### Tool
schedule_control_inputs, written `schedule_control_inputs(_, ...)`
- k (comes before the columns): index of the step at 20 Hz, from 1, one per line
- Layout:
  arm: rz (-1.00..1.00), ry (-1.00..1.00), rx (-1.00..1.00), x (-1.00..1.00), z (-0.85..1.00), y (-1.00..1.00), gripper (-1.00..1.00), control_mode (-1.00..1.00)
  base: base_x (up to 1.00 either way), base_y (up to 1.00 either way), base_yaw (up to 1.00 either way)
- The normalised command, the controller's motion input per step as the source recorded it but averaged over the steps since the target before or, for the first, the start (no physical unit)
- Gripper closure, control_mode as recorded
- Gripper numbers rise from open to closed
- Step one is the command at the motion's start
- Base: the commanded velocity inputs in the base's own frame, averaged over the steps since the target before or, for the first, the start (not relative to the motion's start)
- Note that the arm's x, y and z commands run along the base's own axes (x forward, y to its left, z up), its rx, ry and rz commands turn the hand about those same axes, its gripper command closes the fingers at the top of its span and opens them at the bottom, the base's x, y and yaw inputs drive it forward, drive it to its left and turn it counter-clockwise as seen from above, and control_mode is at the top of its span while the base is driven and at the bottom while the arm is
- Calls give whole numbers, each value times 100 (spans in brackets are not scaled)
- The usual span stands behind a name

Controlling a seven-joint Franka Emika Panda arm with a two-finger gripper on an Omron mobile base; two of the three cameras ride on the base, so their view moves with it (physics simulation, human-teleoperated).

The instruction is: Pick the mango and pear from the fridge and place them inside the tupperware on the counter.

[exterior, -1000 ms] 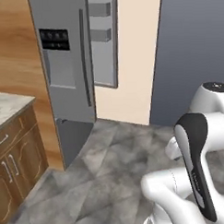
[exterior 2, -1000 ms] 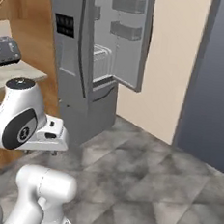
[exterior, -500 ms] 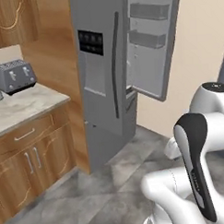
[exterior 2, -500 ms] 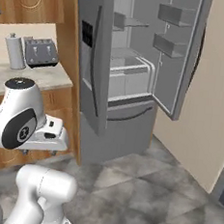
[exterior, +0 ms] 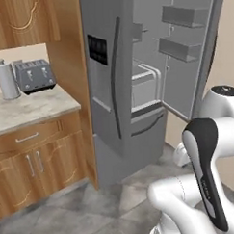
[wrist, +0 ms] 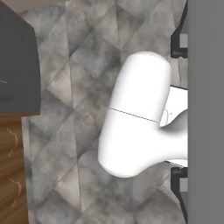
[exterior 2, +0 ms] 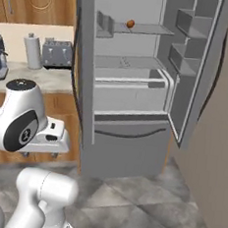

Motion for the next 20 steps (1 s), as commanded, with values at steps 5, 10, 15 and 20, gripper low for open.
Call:
schedule_control_inputs(5, 0, 0, 0, 0, 0, 0, -100, 100, 49, -89, 38)
schedule_control_inputs(10, 0, 0, 0, 0, 0, 0, -100, 100, 55, -76, 36)
schedule_control_inputs(15, 0, 0, 0, 0, 0, 0, -100, 100, 58, -59, 30)
schedule_control_inputs(20, 0, 0, 0, 0, 0, 0, -100, 100, 58, -43, 23)
